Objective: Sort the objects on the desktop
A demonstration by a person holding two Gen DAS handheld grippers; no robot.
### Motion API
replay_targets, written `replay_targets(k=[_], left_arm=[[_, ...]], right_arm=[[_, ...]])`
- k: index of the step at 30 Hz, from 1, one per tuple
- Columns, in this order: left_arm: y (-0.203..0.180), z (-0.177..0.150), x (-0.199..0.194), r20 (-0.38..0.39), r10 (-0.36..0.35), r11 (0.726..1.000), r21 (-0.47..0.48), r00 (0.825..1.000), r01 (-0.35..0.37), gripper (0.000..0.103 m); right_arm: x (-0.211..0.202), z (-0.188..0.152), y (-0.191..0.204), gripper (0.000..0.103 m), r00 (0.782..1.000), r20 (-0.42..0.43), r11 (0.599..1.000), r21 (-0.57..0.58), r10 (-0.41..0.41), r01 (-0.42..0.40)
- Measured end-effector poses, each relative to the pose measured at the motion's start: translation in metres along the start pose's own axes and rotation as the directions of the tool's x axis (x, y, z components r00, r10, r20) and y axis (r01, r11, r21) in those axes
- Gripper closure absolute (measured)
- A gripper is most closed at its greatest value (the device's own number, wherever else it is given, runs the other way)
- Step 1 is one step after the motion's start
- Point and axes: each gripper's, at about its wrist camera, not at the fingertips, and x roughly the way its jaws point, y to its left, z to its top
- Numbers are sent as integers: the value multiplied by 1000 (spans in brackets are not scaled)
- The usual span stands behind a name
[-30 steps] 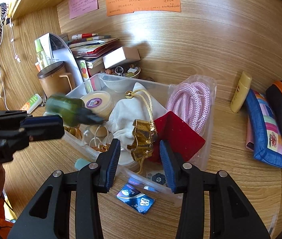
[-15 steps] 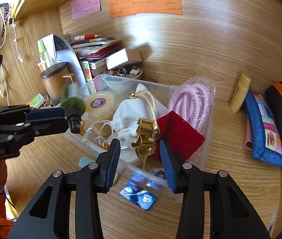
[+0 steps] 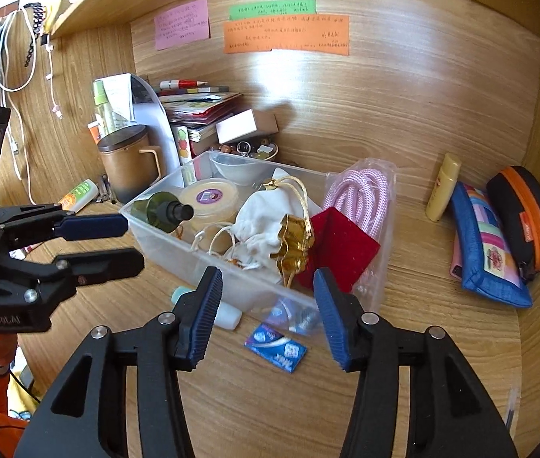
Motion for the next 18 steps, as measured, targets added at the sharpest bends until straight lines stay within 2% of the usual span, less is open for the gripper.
replay_targets(k=[8, 18], left_arm=[[-20, -31, -13, -9, 27, 1000, -13, 1000, -27, 37], [-40, -79, -19, -58, 34, 998, -59, 998, -38, 34]], right_arm=[[-24, -37, 13, 54, 1000, -16, 1000, 15, 21, -21], [-39, -103, 42, 53, 990, -90, 993, -40, 109, -113]])
